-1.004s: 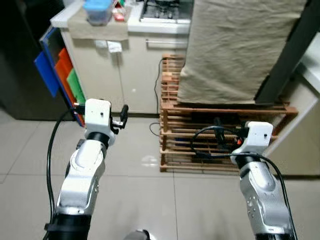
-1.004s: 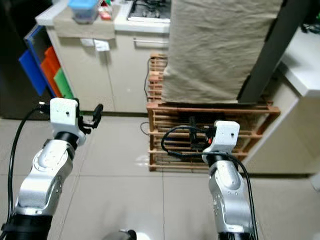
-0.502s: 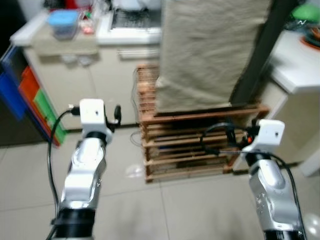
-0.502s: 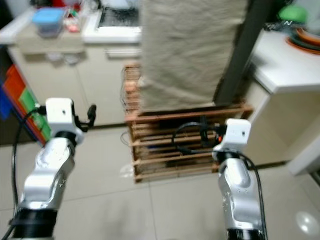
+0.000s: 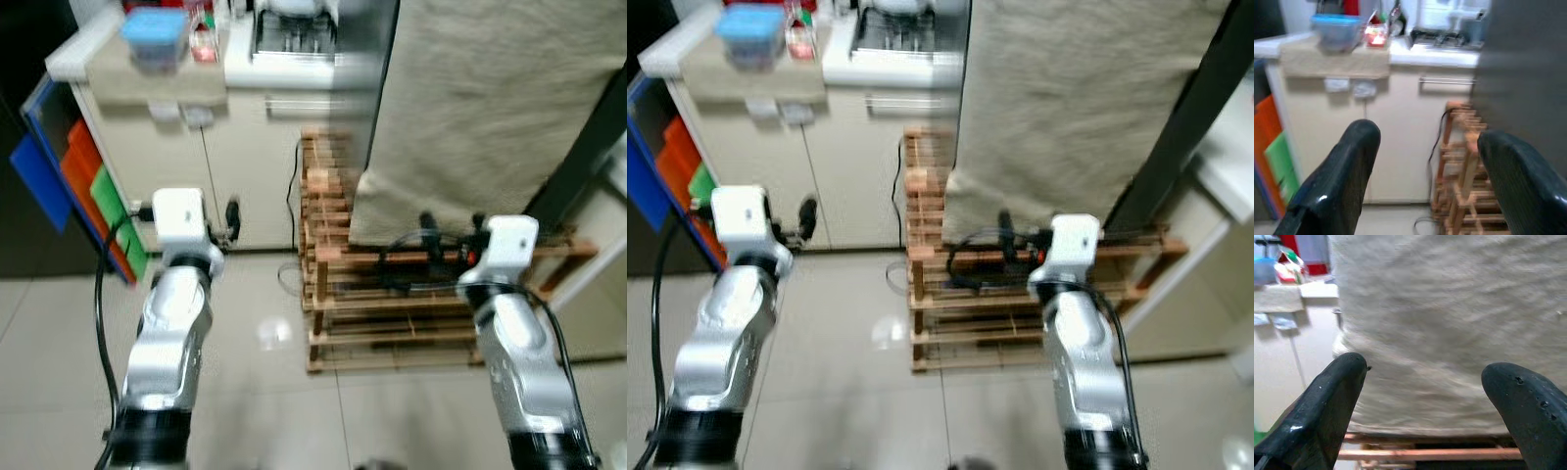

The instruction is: Restocking fridge

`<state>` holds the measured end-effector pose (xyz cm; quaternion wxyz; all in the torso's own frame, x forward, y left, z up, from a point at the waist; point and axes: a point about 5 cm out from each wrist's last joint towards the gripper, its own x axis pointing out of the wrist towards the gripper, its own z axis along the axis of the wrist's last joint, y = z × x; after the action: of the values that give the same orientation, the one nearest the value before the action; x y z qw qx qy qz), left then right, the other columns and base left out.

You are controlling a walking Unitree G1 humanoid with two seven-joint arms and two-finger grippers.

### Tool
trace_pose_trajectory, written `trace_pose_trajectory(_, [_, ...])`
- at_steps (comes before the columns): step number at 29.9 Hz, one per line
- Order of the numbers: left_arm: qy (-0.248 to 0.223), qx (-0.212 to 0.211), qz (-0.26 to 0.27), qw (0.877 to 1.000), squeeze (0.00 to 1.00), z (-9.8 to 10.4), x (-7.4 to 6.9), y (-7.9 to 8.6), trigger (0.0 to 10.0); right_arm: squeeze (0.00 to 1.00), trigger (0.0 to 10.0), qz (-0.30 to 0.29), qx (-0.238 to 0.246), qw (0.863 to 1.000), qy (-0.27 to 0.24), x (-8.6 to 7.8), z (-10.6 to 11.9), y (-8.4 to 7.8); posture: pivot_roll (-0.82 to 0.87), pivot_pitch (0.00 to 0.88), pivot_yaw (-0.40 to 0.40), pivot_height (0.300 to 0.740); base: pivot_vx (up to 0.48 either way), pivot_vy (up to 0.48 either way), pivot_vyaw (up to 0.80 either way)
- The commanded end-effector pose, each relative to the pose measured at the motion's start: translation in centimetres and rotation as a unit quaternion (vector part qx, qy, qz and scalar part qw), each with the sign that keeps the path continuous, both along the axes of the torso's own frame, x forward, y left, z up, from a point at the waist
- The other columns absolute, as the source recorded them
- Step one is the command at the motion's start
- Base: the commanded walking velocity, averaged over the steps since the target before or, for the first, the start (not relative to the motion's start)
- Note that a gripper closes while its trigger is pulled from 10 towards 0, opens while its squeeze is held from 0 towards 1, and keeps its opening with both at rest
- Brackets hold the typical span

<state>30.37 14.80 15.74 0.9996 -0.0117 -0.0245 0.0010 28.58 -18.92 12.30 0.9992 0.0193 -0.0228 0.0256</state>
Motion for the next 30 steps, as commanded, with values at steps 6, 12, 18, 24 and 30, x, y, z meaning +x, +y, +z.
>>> trace_pose_trajectory(6, [0.018, -0.03, -0.015, 0.999, 0.0, -0.8, 0.1, 0.3, 10.0, 0.16, 10.0, -0.017, 0.011, 1.0, 0.001, 0.5, 0.0, 0.0, -0.04, 0.012, -0.011, 0.74, 0.0, 0.48, -0.4])
trace_pose_trajectory(12, [0.033, -0.008, -0.029, 0.999, 0.0, -1.5, -0.4, 0.3, 10.0, 0.16, 10.0, -0.015, 0.023, 1.0, -0.01, 1.2, 0.5, 0.5, -0.01, 0.013, -0.016, 0.74, 0.0, 0.48, -0.8])
trace_pose_trajectory(18, [0.03, 0.02, -0.028, 0.999, 0.0, -1.4, -0.3, 0.5, 10.0, 0.16, 10.0, -0.028, 0.024, 0.999, -0.015, 1.3, 0.5, 0.3, 0.0, 0.007, -0.017, 0.74, 0.0, 0.08, -0.8])
trace_pose_trajectory(24, [-0.003, 0.019, -0.052, 0.998, 0.0, -0.8, -0.9, 0.1, 10.0, 0.16, 10.0, -0.034, 0.018, 0.999, -0.016, 1.4, 0.3, 0.0, 0.0, 0.004, -0.029, 0.74, 0.15, 0.0, -0.8])
trace_pose_trajectory(30, [-0.01, 0.029, -0.062, 0.998, 0.0, -0.7, -0.8, -0.2, 10.0, 0.15, 10.0, -0.034, 0.02, 0.999, -0.022, 2.0, 0.5, 0.3, 0.01, 0.0, -0.041, 0.74, 0.445, 0.0, -0.13])
